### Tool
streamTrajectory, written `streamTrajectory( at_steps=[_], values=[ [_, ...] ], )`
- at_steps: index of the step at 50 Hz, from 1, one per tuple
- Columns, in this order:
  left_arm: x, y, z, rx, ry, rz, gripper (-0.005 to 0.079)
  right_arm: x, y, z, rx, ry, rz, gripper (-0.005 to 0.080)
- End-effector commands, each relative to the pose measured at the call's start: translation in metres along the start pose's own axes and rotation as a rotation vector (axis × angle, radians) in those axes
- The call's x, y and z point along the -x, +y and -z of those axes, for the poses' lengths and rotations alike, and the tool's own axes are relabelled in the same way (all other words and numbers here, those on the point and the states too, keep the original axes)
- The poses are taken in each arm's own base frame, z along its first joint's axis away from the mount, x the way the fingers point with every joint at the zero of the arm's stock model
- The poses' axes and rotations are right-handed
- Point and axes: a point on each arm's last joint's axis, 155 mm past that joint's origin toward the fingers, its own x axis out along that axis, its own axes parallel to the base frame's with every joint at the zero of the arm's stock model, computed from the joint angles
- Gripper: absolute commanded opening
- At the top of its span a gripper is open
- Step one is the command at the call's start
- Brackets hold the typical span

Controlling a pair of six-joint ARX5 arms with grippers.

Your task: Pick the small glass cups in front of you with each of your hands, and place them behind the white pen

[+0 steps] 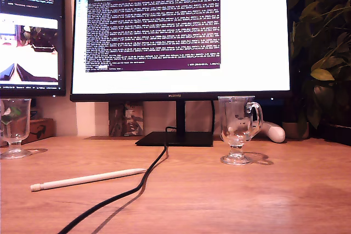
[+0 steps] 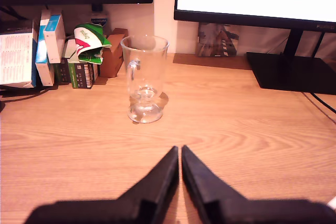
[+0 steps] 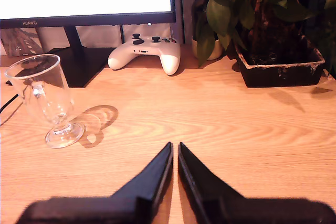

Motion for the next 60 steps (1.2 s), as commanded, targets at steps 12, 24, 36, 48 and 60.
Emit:
streamTrajectory(
  at_steps=[12, 24, 36, 48, 60],
  values=[
    [-0.003, 0.002, 0.017, -0.006, 0.038, -0.003, -0.0021, -0.003, 0.002, 0.011, 0.002, 0.024, 0.001, -0.0013],
    [-0.002, -0.009, 0.011, 0.111, 0.018, 0.052, -0.0021, 0.000, 0.014, -0.029, -0.258, -0.125, -0.078, -0.0013],
    [0.009, -0.041, -0.053, 0.191, -0.214, 0.243, -0.0021, 0.018, 0.034, -0.086, -0.385, -0.291, -0.225, -0.0013],
    [0.029, -0.064, -0.093, 0.160, -0.299, 0.356, -0.0021, 0.033, 0.046, -0.123, -0.379, -0.273, -0.271, -0.0012],
    [0.031, -0.077, -0.101, 0.165, -0.151, 0.387, -0.0021, 0.020, 0.068, -0.145, -0.341, -0.072, -0.349, -0.0013]
  ],
)
